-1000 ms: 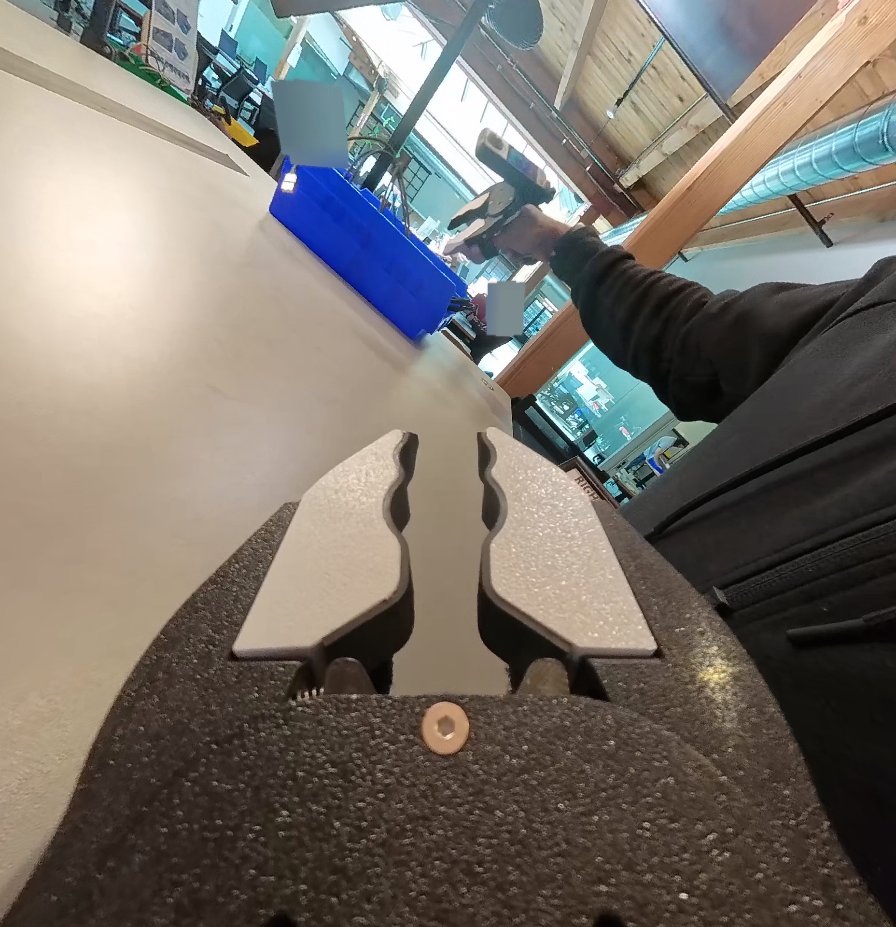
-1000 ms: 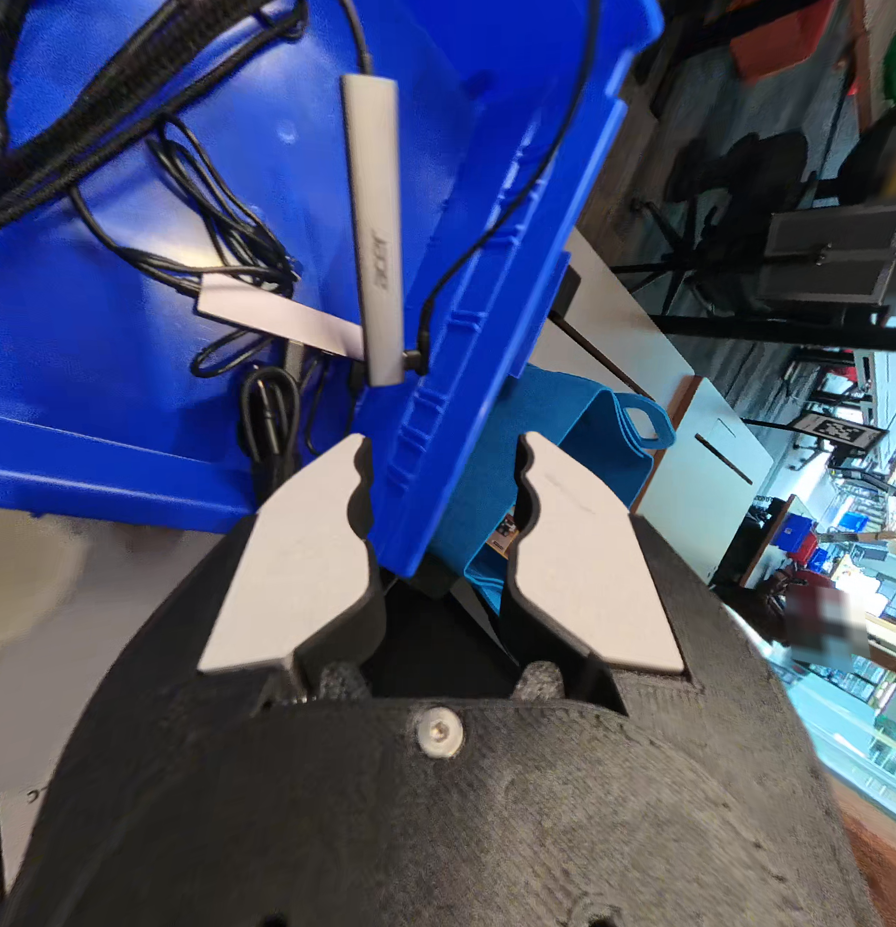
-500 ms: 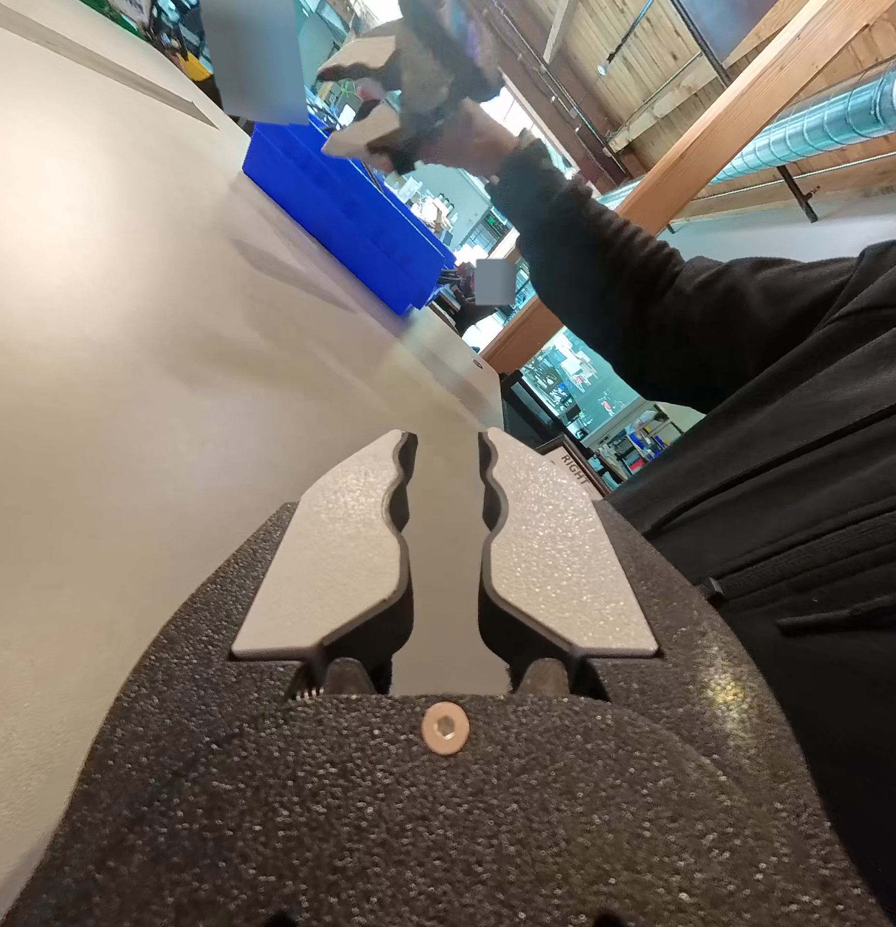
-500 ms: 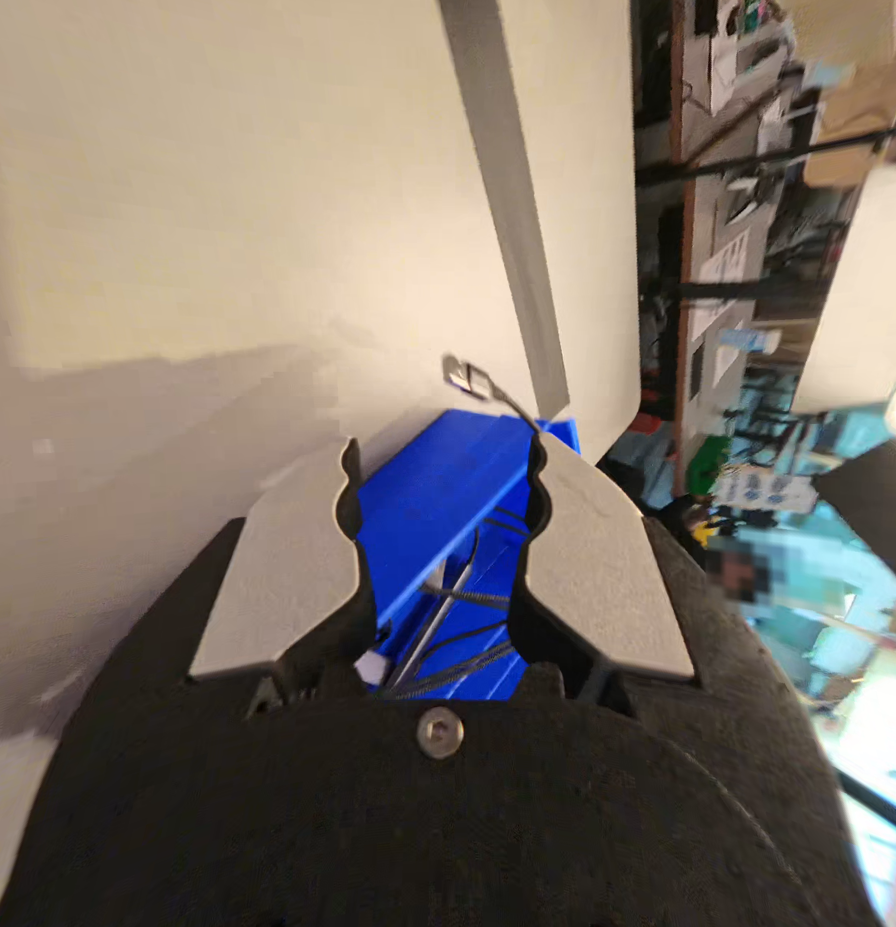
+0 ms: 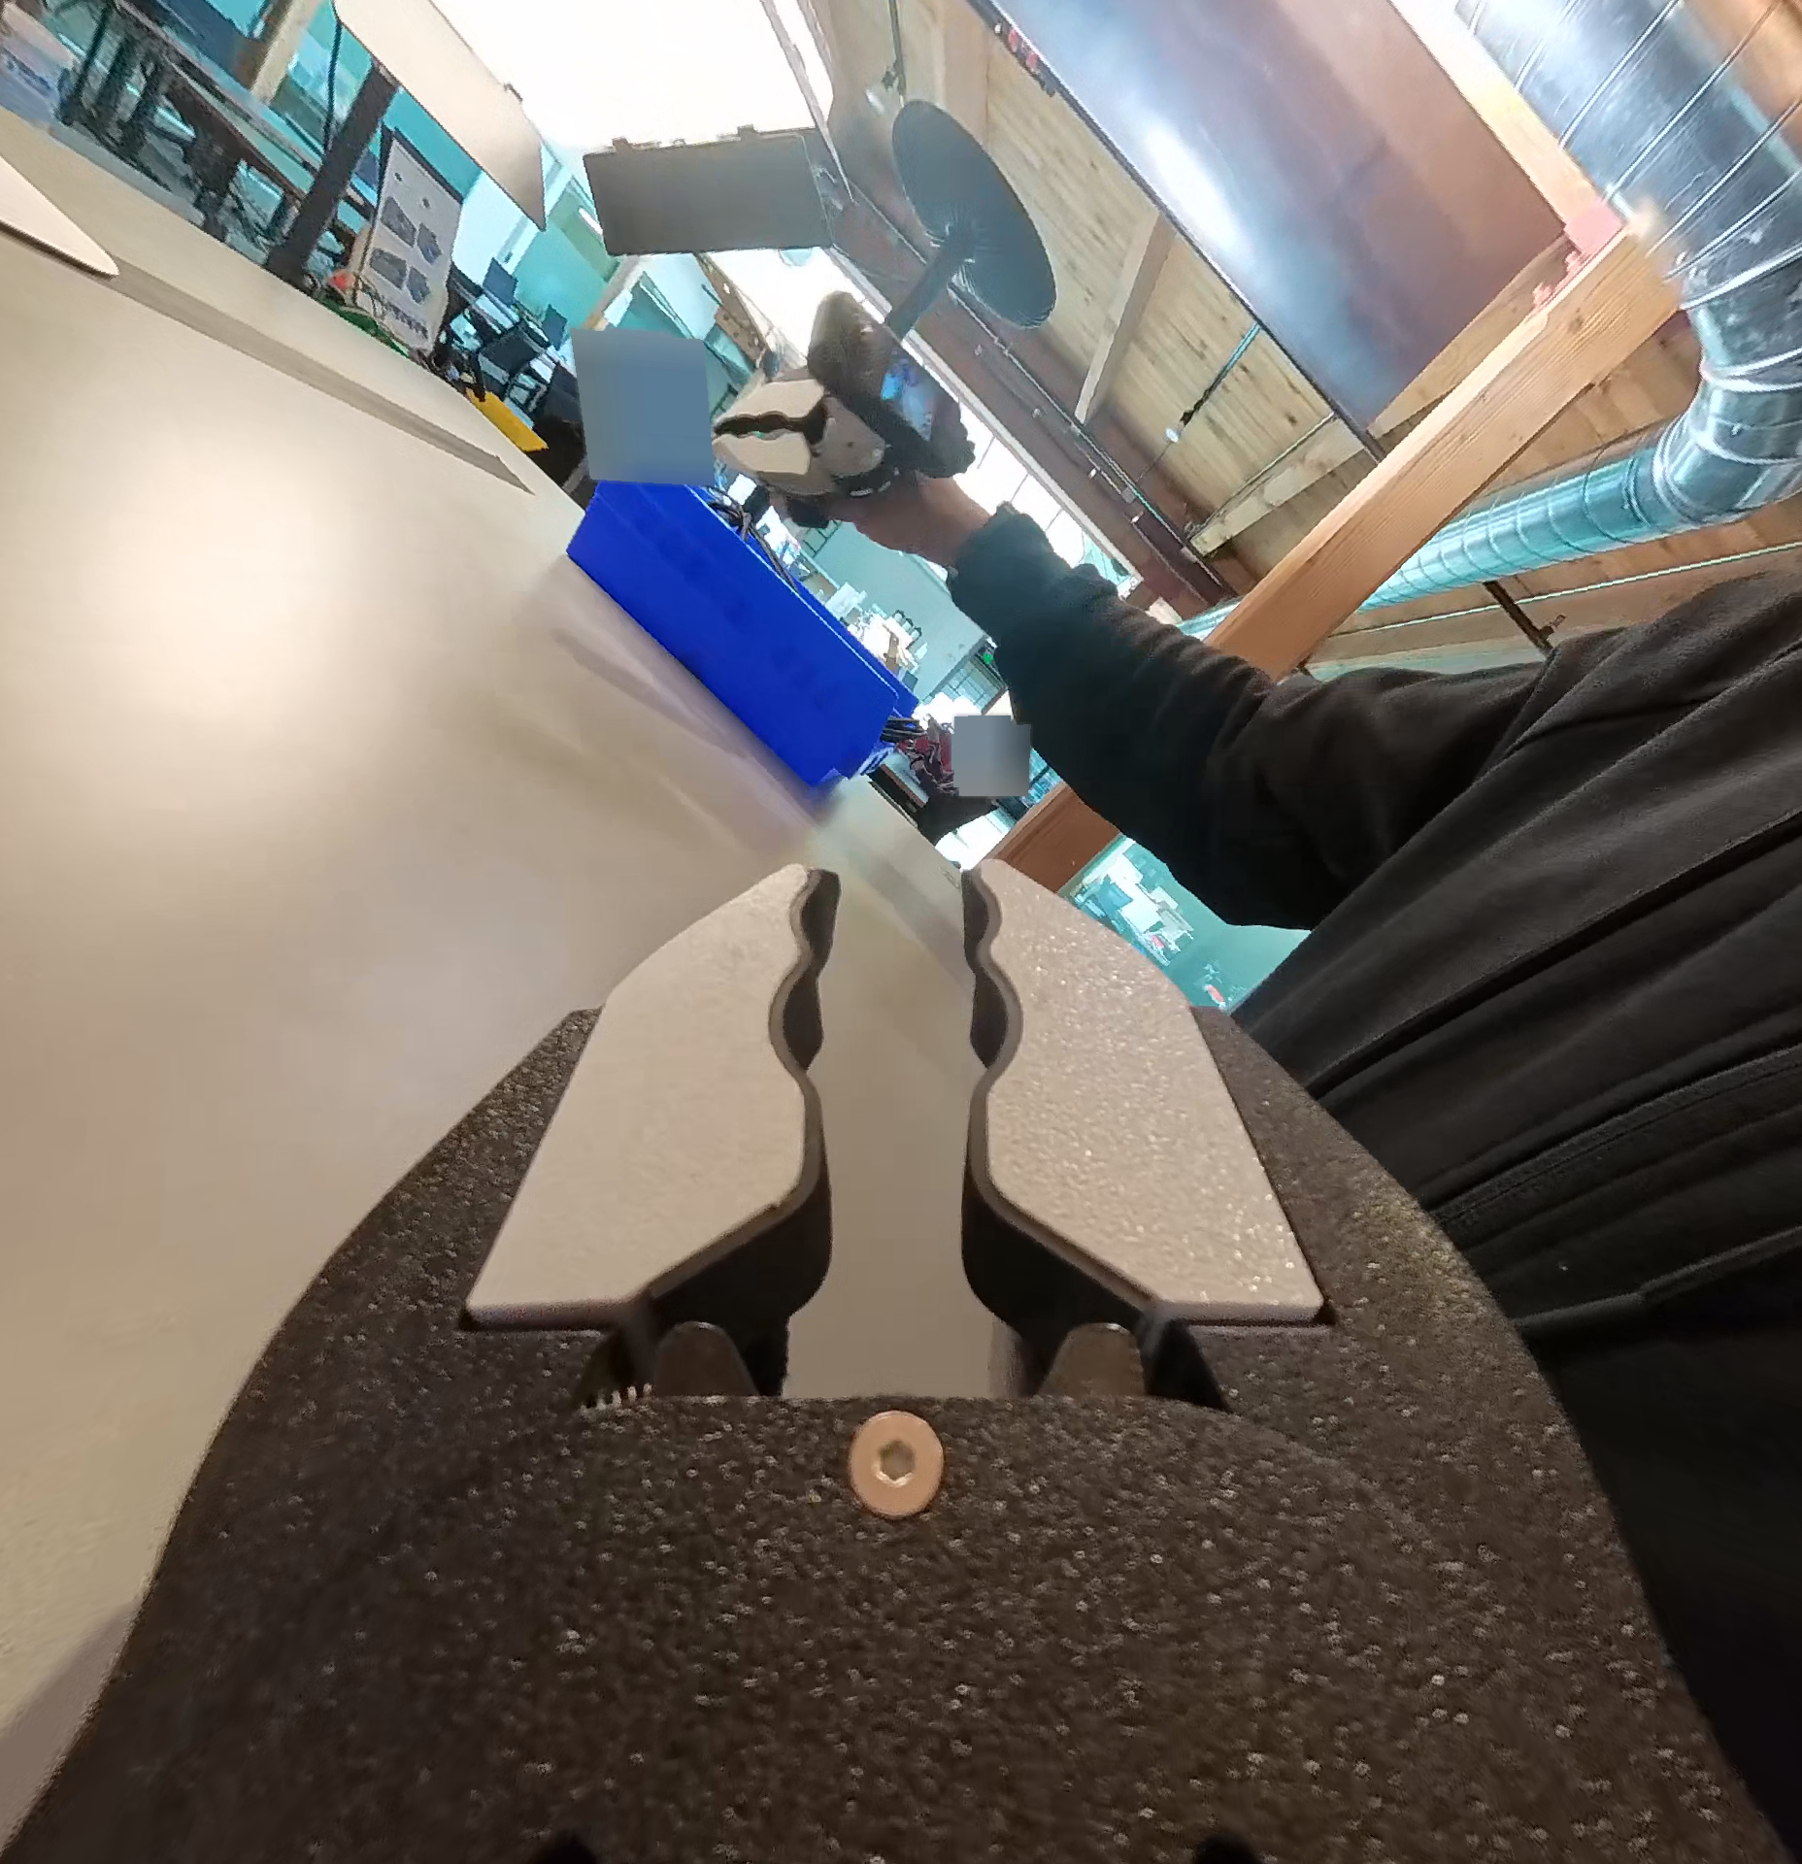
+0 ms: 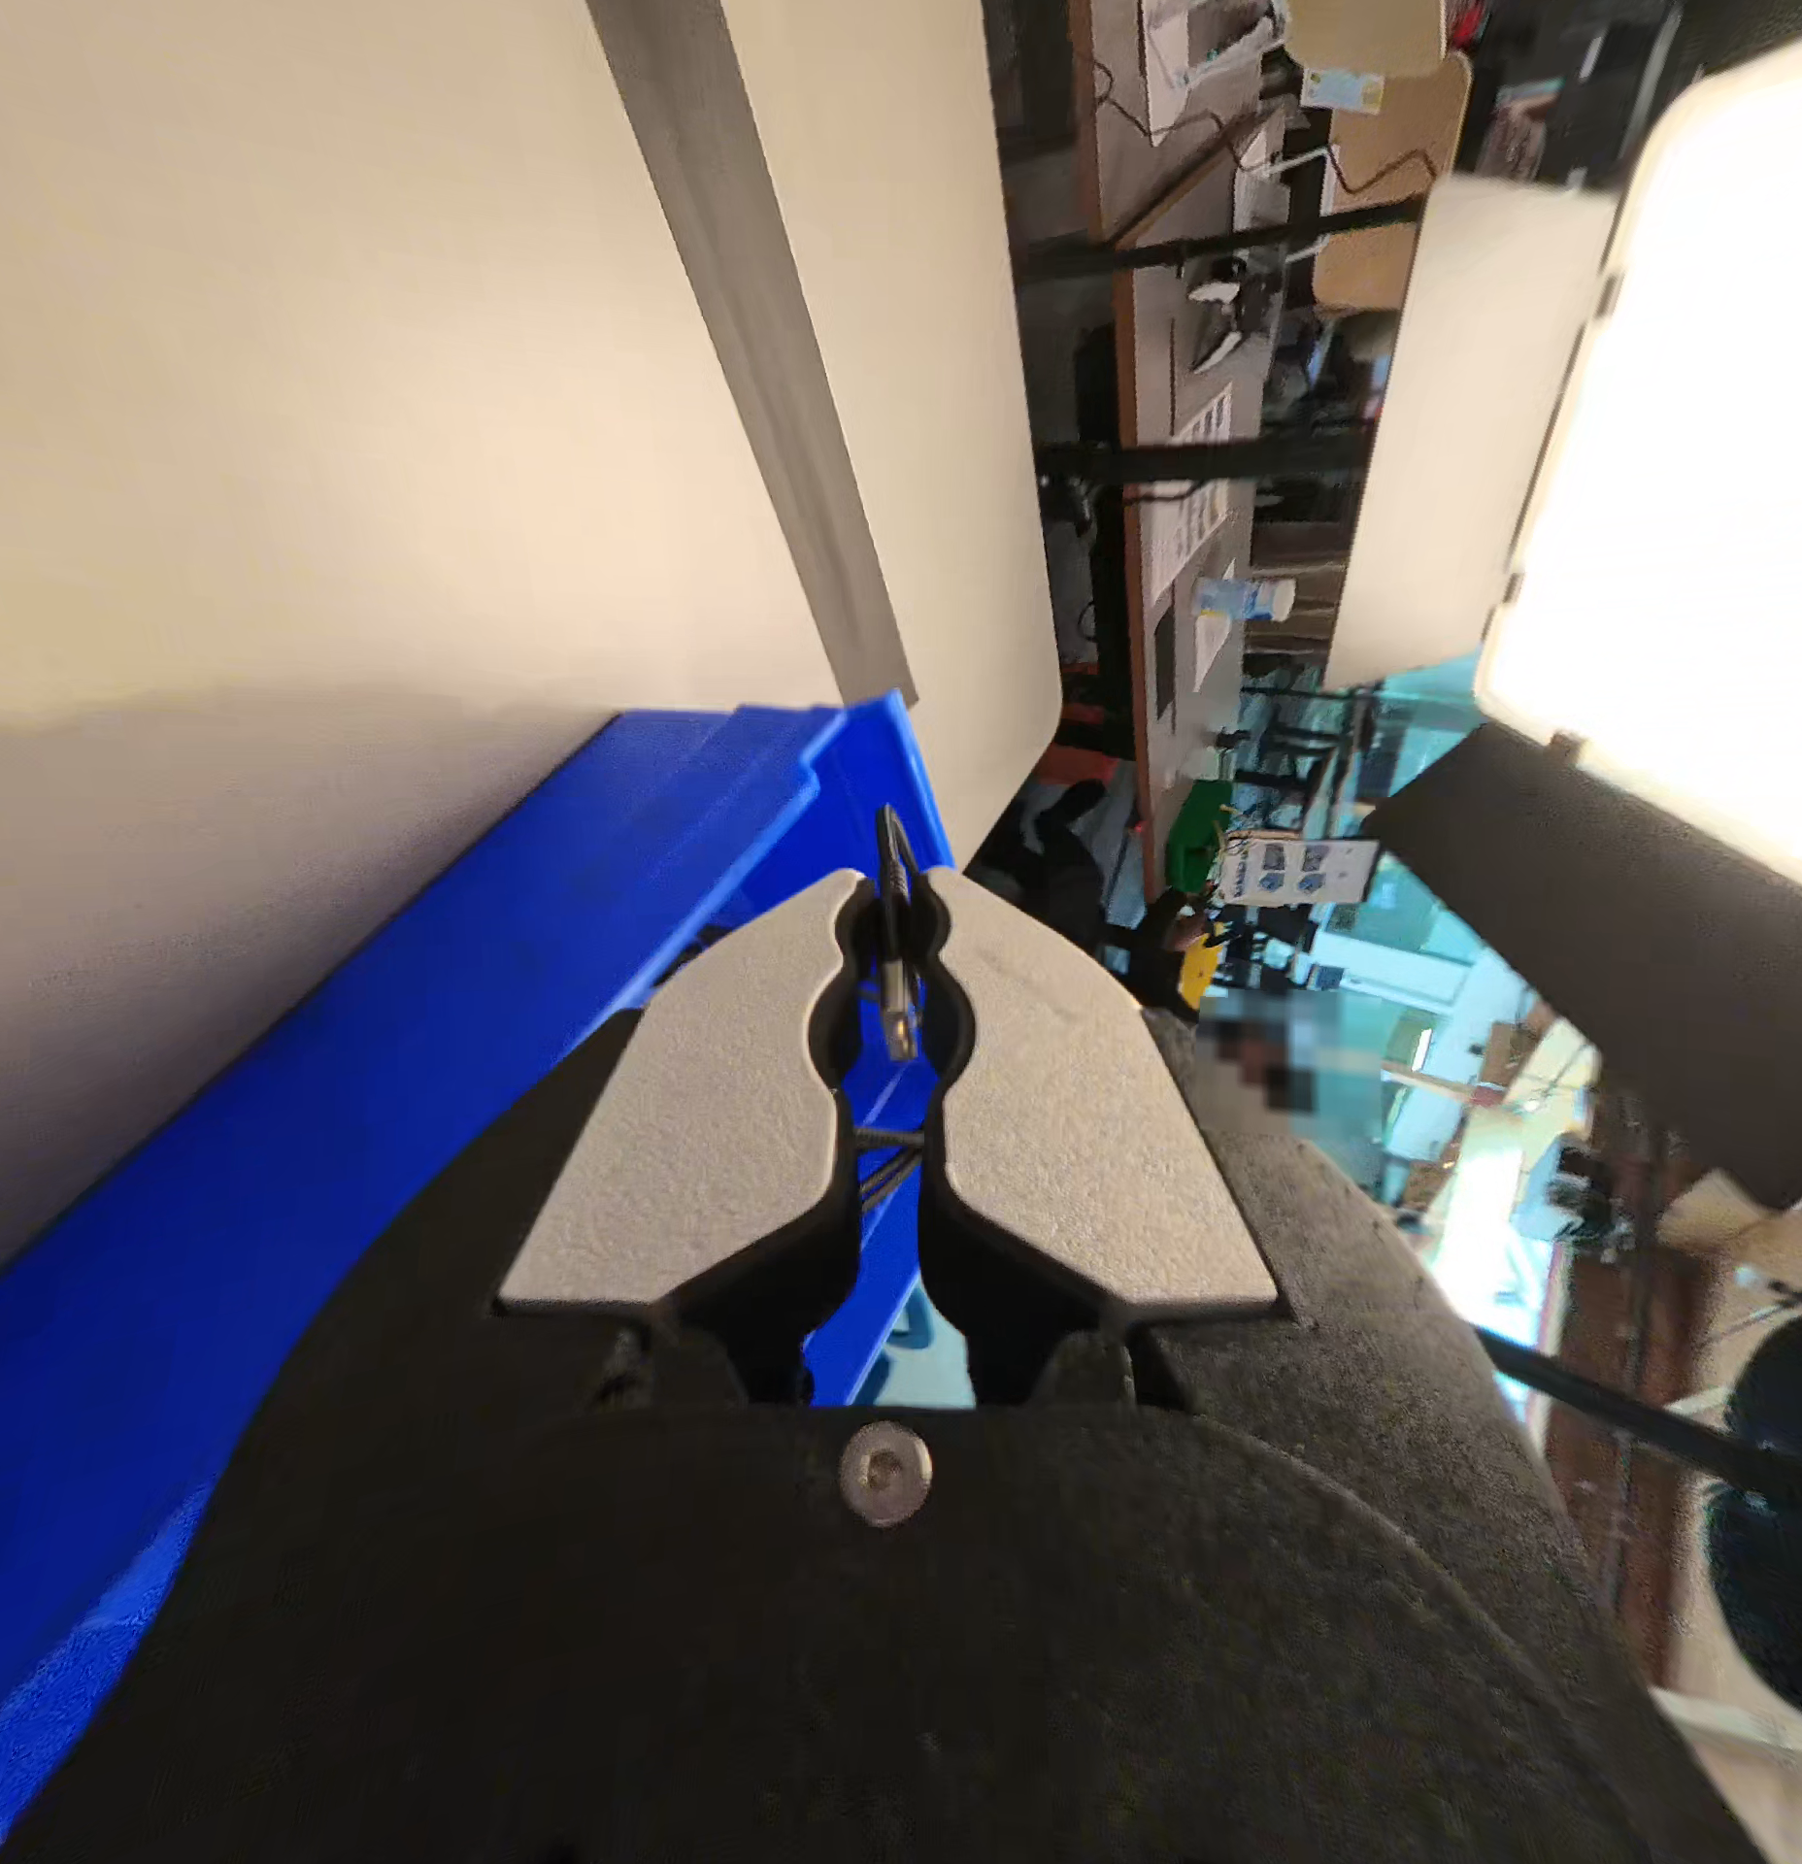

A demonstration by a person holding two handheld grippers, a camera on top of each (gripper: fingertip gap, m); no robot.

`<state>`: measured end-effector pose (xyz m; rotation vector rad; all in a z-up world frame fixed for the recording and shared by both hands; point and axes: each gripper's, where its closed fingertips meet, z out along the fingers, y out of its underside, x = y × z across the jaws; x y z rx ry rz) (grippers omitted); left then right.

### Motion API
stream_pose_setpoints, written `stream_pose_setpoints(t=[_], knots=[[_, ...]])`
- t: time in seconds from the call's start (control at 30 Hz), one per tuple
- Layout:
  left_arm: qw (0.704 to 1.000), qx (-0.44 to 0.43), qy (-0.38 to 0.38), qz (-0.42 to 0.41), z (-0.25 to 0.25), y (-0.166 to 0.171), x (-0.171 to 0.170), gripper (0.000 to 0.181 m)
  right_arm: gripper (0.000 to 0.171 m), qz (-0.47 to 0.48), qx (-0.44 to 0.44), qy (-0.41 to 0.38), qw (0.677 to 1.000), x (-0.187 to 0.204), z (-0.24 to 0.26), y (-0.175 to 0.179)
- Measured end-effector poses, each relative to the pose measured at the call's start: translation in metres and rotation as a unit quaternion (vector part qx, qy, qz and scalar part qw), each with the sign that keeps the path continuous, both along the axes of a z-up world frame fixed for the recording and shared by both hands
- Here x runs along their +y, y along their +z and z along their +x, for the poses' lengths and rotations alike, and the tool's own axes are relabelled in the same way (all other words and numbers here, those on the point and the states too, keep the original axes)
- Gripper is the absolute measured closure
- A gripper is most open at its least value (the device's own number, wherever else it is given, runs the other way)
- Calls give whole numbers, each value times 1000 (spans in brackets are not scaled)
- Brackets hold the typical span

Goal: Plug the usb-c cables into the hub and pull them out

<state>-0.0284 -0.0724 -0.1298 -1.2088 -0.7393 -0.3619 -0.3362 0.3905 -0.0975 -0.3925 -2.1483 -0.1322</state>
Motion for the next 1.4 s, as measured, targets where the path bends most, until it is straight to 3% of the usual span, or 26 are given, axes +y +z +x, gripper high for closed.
stream_pose_setpoints(t=[0.1, 0.27, 0.33, 0.47, 0.67, 0.77, 0.87, 1.0, 1.17, 1.23, 1.33, 1.4], knots=[[1000, -1, -13, -6, 0, -1, 4, 156, 164, -71, -16, -52, 996, 39, 26, -5], [999, -2, -36, -14, -2, -3, 11, 156, 162, -212, -118, -108, 964, 72, 84, -60], [999, -3, -43, -20, -2, -5, 13, 156, 149, -284, -144, -124, 940, 73, 101, -69], [998, 3, -52, -34, 1, -7, 17, 156, 128, -399, -156, -149, 891, 74, 120, -63], [998, 20, -34, -47, 3, -6, 13, 156, 118, -458, -109, -174, 865, 83, 148, -43], [998, 23, -24, -49, 4, -6, 7, 155, 113, -496, -80, -183, 845, 76, 166, -41], [998, 30, -6, -60, 3, -6, -1, 153, 106, -545, -61, -155, 822, 45, 181, -38], [986, 54, 78, -137, -12, -12, -26, 146, 101, -565, -37, -118, 816, 4, 191, -37], [930, 84, 224, -278, -32, -3, -90, 130, 99, -532, -17, -135, 836, -10, 186, -55], [889, 88, 302, -334, -38, 7, -128, 126, 102, -515, -8, -152, 843, -7, 180, -62], [802, 92, 411, -424, -38, 19, -189, 124, 105, -496, 3, -173, 851, -7, 170, -71], [758, 86, 452, -462, -33, 21, -215, 123, 106, -487, 12, -186, 853, -8, 164, -75]])
